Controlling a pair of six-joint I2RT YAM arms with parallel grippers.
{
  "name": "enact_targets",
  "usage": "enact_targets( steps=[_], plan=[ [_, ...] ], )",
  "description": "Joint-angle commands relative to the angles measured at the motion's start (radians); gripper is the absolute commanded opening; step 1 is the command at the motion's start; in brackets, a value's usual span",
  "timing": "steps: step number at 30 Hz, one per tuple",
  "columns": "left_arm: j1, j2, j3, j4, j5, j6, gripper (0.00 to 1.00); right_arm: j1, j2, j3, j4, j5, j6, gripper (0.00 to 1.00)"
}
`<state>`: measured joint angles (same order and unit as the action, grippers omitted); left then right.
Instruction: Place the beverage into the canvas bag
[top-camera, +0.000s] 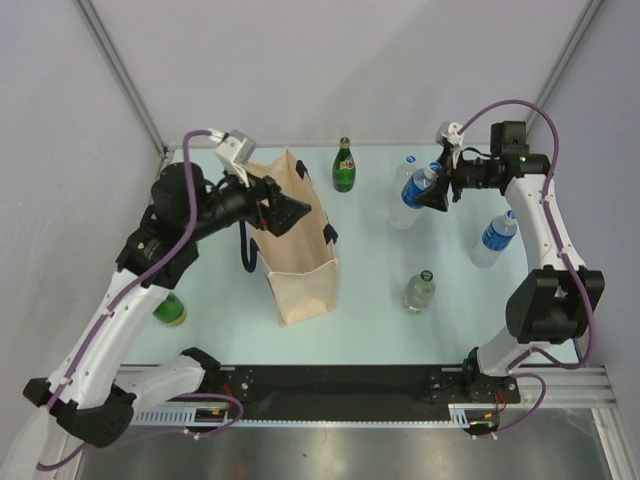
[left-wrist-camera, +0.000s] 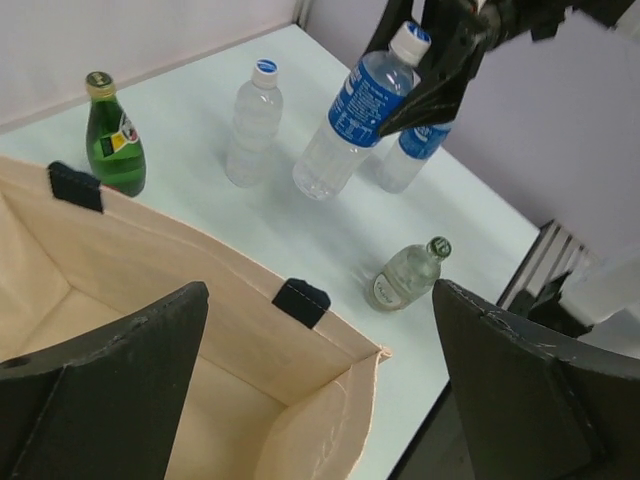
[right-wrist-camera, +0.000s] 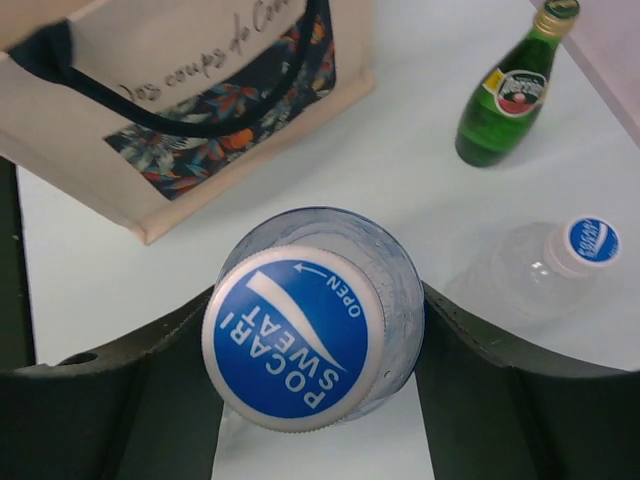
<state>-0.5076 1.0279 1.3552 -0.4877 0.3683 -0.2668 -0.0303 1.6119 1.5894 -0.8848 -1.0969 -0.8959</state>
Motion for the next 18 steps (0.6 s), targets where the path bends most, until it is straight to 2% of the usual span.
enact_targets(
  steps=[1, 5, 9, 18],
  plan=[
    [-0.098, 0.043, 0.021, 0.07, -0.02, 0.211, 1.0, 0.079, -0.118, 0.043, 0.059, -0.098, 0.142, 0.02],
    [-0.157, 0.093, 0.013, 0.127, 0.017, 0.372, 1.0, 0.118, -0.17, 0.034, 0.2, -0.104, 0.366, 0.01],
    [-0.201, 0.164, 0.016, 0.187, 0.027, 0.426, 1.0, 0.153, -0.219, 0.015, 0.329, -0.101, 0.585, 0.0],
    [-0.282, 0.305, 0.054, 0.261, -0.006, 0.475, 0.99, 0.201, -0.293, 0.015, 0.504, -0.086, 0.825, 0.0]
  ],
)
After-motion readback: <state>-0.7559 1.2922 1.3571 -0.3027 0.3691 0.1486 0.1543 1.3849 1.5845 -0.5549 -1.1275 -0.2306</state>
